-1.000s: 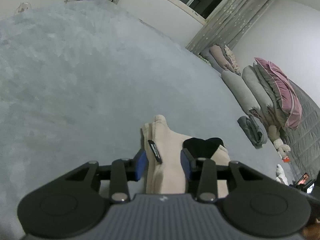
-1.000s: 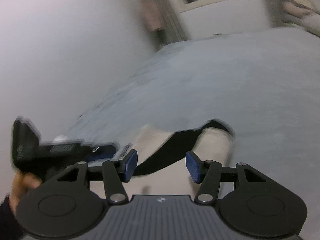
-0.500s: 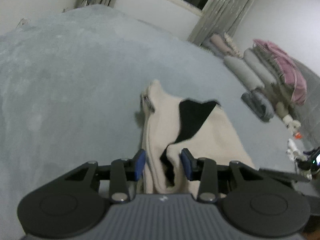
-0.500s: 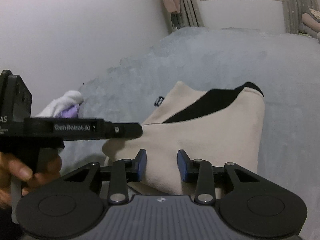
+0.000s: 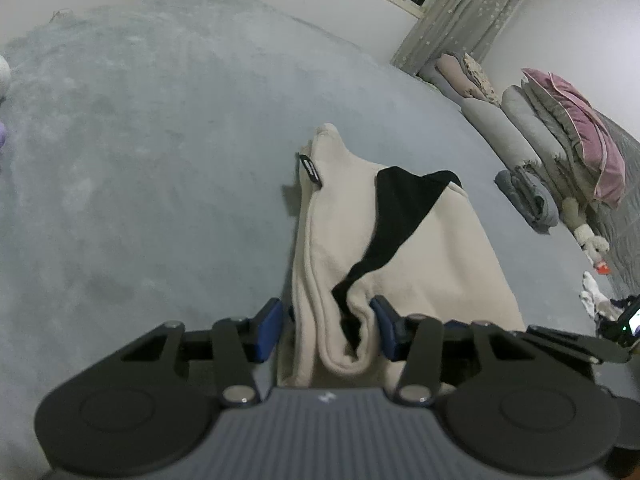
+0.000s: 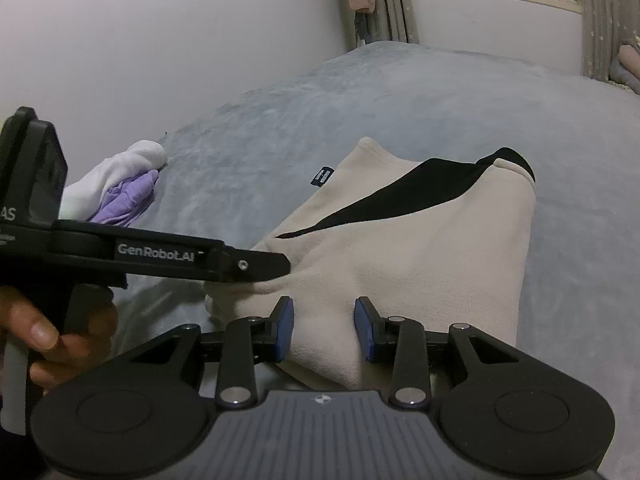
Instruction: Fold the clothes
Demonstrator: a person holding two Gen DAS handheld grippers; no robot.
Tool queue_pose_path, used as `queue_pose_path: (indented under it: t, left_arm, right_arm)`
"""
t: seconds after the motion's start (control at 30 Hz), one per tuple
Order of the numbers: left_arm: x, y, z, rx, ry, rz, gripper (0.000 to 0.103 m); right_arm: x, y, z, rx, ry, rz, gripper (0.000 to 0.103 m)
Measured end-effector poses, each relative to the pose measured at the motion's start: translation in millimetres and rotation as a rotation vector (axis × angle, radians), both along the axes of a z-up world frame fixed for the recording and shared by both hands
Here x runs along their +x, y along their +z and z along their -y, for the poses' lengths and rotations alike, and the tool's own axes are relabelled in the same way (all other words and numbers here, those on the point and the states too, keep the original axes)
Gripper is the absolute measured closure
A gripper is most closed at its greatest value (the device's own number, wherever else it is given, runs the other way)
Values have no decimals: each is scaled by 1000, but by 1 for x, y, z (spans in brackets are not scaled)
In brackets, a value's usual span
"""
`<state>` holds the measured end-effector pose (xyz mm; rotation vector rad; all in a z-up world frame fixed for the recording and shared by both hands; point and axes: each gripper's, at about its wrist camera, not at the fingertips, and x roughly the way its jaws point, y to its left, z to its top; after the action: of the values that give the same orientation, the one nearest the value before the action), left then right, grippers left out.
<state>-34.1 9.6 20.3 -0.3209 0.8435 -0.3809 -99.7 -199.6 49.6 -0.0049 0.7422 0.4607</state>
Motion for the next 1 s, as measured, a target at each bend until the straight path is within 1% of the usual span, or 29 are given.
queue_pose_path:
  t: [0.07,0.2,0.5,0.7,0.87,1.0]
  left_arm:
    - [1,-1,0,4,1,2,57]
    - [4,-1,2,4,20,-5,51]
    - [-6,9,16,94,28,57,51]
    - [-8,10,19,132,23,79,51]
    - [-6,9,15,125,26,69,49]
    - [-5,9,13,118,26,65,52]
  right_arm:
    - [1,0,1,-1,1,0,69]
    - [4,0,2,5,-1,3,69]
    - [6,1,-3,-24,8,27,69]
    - [6,1,-6,-41,16,43,68]
    - [7,3,-8,-54,20,57,68]
    - [6,7,-9,-54,20,84,68]
